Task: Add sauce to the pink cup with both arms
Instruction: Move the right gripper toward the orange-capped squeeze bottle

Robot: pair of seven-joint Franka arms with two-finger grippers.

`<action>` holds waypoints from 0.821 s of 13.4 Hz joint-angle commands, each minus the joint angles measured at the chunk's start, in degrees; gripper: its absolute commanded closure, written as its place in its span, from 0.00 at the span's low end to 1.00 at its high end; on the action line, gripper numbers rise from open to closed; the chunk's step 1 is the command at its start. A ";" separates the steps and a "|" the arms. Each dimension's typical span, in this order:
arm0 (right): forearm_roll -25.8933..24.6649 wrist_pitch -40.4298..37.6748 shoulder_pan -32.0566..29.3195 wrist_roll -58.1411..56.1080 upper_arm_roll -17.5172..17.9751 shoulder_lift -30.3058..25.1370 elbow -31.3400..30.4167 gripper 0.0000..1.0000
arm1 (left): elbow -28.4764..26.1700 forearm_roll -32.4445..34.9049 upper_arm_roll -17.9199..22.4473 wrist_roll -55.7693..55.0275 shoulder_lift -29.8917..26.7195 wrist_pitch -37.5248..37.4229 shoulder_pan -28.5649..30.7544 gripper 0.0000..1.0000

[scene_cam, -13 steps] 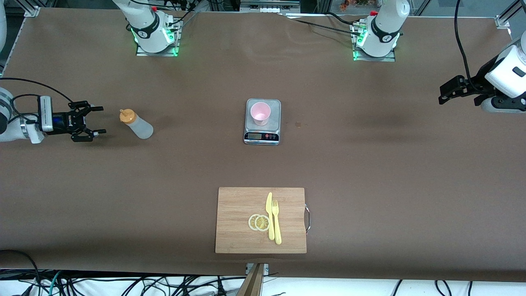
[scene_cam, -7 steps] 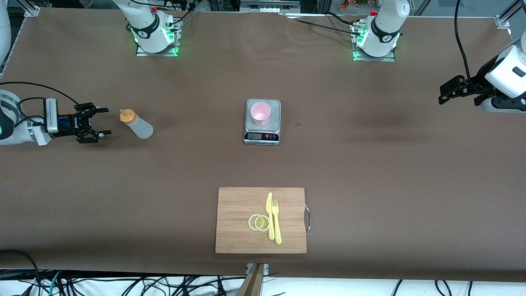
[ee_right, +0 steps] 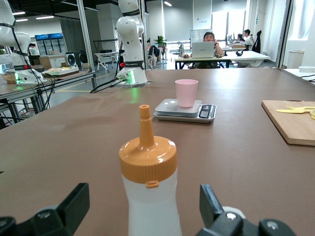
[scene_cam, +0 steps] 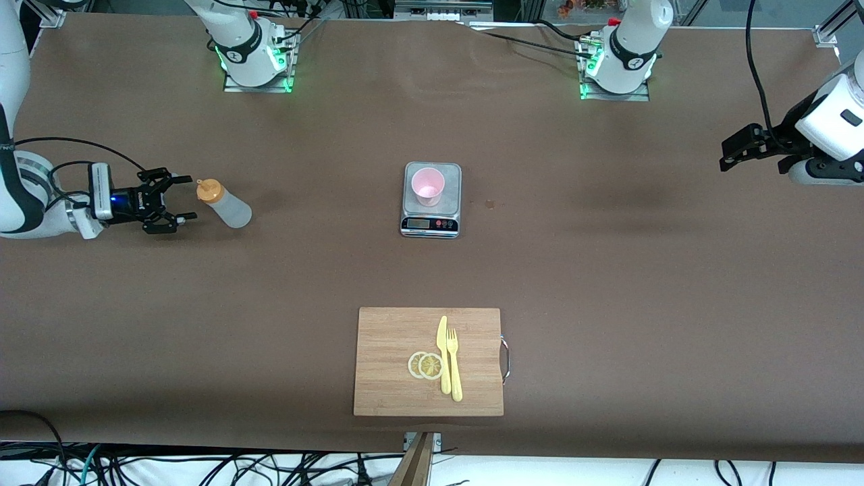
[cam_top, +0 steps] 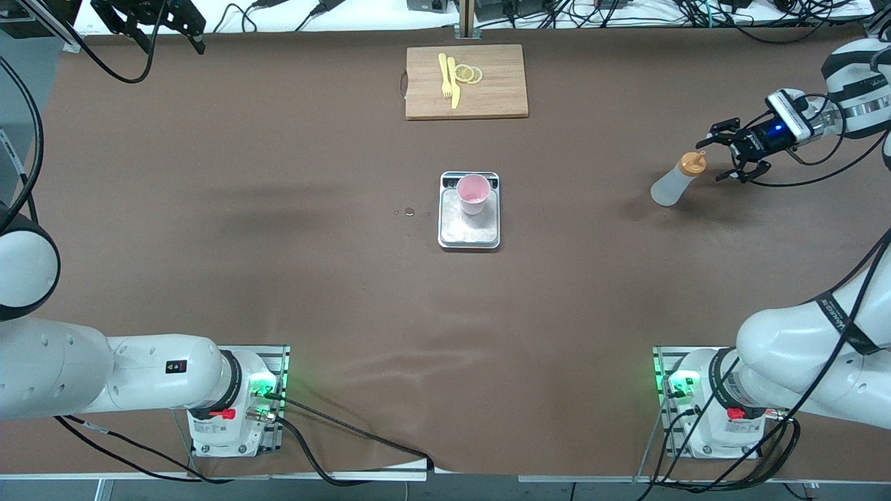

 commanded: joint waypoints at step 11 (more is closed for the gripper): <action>3.16 1.96 2.94 -0.51 0.24 -1.36 -2.48 0.01 | 1.59 0.88 -0.15 0.69 0.39 -1.33 -0.17 0.00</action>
